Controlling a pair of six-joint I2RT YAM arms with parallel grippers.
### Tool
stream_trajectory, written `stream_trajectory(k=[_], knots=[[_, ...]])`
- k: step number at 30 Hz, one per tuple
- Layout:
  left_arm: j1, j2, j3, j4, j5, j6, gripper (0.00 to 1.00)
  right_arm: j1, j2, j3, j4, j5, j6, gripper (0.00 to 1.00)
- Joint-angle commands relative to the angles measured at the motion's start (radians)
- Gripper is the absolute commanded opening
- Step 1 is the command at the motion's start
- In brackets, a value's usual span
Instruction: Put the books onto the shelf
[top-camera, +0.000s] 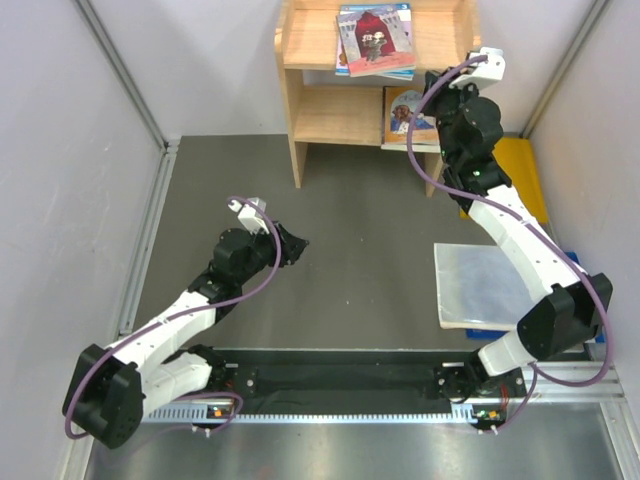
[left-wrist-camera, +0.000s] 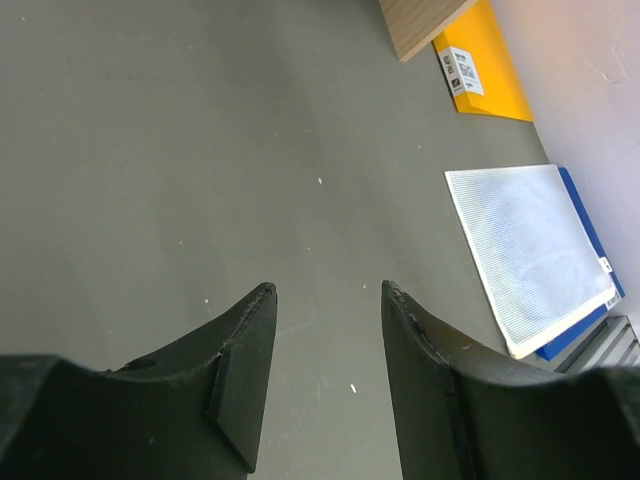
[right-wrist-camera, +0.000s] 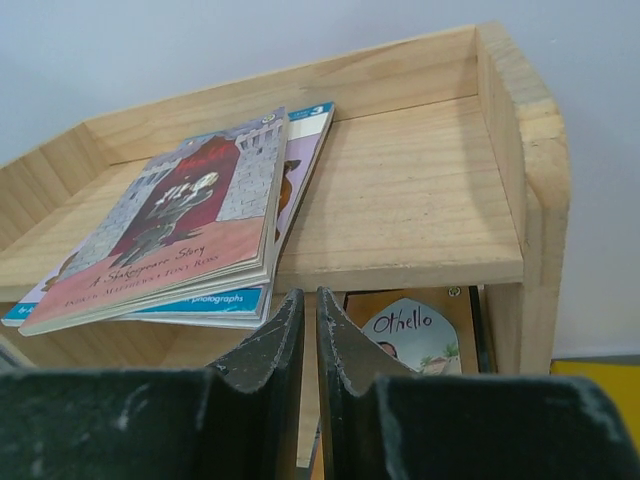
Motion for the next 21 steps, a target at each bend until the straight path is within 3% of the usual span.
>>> stream_trajectory(k=[1, 21], knots=[[-0.004, 0.009, -0.003, 0.035, 0.005, 0.001, 0.51, -0.013, -0.053, -0.007, 0.121, 0.036, 0.008, 0.1], [-0.004, 0.001, -0.001, 0.024, 0.005, 0.005, 0.51, -0.014, 0.135, 0.223, -0.017, -0.06, 0.006, 0.1]])
